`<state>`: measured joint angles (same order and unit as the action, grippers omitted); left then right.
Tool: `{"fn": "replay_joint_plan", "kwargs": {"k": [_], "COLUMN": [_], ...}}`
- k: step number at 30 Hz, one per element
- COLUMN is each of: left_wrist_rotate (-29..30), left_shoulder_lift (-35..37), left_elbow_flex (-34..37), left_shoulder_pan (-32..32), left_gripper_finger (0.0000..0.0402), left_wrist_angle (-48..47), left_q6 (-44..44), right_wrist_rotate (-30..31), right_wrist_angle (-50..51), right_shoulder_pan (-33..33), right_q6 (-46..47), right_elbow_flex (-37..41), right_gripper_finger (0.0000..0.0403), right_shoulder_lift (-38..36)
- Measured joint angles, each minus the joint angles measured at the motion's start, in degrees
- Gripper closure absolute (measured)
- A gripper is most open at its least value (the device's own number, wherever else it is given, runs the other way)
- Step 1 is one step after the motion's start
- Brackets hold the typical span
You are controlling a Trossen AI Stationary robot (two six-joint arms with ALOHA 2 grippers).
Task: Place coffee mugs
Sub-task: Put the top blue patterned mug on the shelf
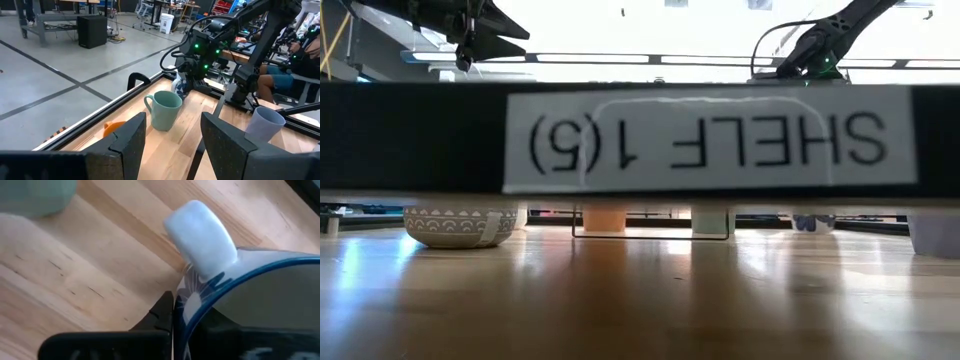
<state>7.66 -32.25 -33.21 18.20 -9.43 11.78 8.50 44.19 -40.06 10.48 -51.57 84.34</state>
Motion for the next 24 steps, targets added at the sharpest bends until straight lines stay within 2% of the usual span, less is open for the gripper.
{"fn": "replay_joint_plan", "kwargs": {"k": [6,16,24], "left_wrist_rotate": [0.5,0.6,0.6], "left_shoulder_lift": [0.0,0.0,0.0], "left_elbow_flex": [0.0,0.0,0.0], "left_shoulder_pan": [0.0,0.0,0.0], "left_gripper_finger": [0.0222,0.0222,0.0222], "left_wrist_angle": [-0.6,-3.5,-3.7], "left_q6": [-0.1,-1.6,-4.3], "right_wrist_rotate": [-0.8,0.0,-0.4], "right_wrist_angle": [2.5,2.9,1.0], "right_shoulder_pan": [1.7,7.1,15.9], "right_q6": [1.4,7.2,9.0], "right_elbow_flex": [-1.7,-15.5,-27.9], "right_gripper_finger": [0.04,0.0402,0.0402], "right_shoulder_lift": [-4.2,-16.4,-15.7]}}
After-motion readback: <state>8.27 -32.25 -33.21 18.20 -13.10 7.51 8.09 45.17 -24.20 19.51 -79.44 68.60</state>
